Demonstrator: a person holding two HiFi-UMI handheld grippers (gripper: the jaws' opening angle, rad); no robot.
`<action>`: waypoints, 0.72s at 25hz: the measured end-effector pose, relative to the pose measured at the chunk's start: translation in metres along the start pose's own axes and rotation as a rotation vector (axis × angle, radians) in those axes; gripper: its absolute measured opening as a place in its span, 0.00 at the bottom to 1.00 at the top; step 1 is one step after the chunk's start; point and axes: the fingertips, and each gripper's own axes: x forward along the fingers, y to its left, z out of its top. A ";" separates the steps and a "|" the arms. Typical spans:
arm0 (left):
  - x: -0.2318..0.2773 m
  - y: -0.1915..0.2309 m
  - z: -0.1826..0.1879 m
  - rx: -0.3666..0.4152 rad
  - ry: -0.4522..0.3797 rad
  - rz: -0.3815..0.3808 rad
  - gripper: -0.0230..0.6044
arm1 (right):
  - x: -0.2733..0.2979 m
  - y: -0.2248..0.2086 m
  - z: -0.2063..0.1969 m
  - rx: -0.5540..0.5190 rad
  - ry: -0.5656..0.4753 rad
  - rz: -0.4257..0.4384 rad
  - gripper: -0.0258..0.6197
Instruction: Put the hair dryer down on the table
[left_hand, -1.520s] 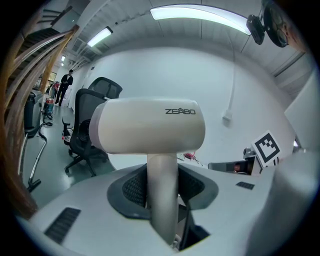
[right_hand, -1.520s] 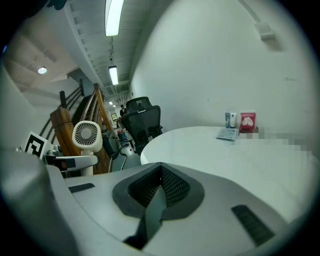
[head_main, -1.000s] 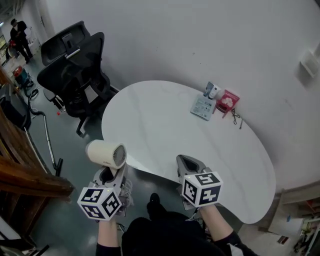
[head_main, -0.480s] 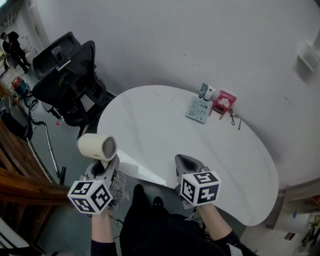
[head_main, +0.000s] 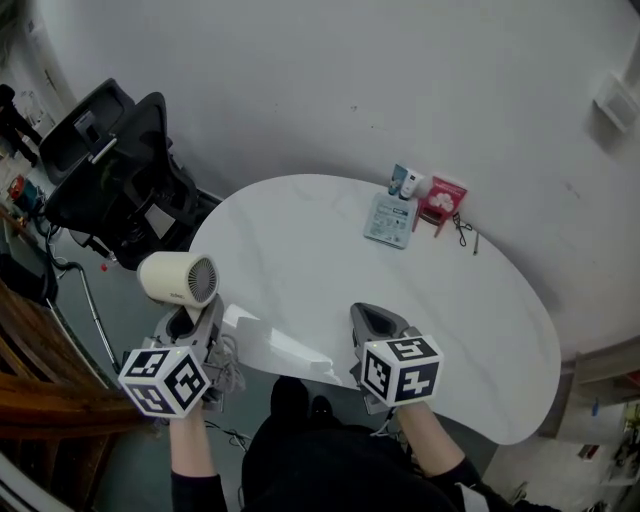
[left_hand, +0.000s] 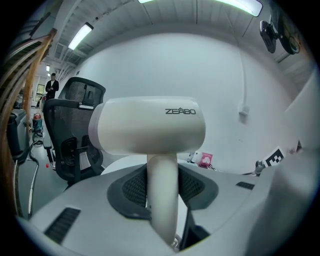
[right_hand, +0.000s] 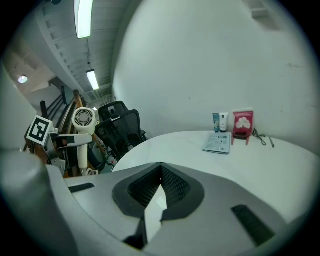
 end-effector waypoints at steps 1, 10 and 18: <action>0.006 0.002 0.003 0.001 0.003 -0.009 0.28 | 0.003 0.000 0.003 0.003 -0.001 -0.006 0.04; 0.065 0.014 0.024 0.034 0.063 -0.105 0.28 | 0.032 -0.005 0.032 0.042 -0.025 -0.089 0.04; 0.113 0.015 0.034 0.073 0.120 -0.195 0.28 | 0.043 -0.019 0.040 0.103 -0.033 -0.173 0.04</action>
